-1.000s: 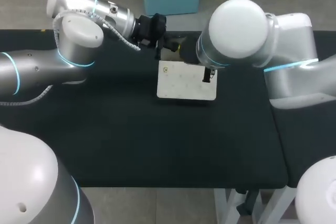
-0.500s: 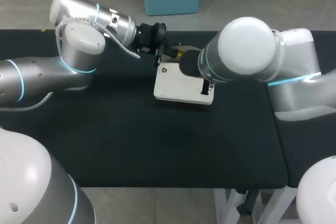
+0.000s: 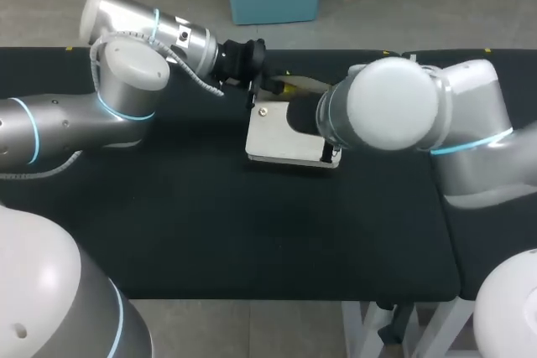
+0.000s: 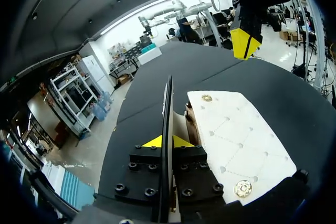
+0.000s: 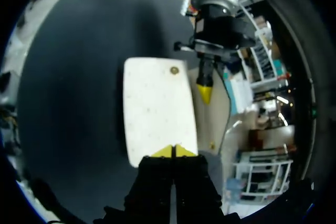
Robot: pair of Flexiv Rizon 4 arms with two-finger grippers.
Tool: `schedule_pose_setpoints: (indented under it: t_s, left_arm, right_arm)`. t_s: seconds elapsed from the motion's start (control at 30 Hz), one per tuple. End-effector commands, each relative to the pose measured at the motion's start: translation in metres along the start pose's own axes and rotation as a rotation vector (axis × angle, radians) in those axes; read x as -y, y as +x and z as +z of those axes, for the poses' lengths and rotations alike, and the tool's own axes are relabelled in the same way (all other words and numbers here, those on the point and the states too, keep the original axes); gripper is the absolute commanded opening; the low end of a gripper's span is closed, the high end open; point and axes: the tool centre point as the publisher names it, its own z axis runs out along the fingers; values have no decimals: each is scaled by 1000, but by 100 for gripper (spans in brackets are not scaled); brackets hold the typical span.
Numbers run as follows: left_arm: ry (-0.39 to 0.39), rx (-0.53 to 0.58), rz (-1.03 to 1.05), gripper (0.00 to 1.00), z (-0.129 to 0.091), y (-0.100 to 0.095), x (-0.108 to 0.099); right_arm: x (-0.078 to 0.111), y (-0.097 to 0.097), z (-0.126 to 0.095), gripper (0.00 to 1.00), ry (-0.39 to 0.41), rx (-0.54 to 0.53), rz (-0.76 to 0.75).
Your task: Pick up the bag, open it, inspect its contents, close it, and place it on the opposite side
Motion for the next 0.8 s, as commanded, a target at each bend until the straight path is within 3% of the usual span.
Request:
schedule_pose_setpoints:
  t_s: [0.03, 0.3, 0.47, 0.8]
  left_arm:
    - [28, 36, 22, 0, 7, 1, -13]
    - [29, 83, 82, 0, 13, 3, -26]
    - [23, 94, 109, 0, 15, -8, -31]
    - [58, 35, 130, 0, 24, -4, -36]
  right_arm:
    - [-9, 35, 6, 0, 25, 108, 2]
    - [-16, 60, 9, 0, 34, 101, 2]
    - [-20, 67, 20, 0, 8, 73, 5]
    - [-14, 73, 43, 24, 34, 64, 6]
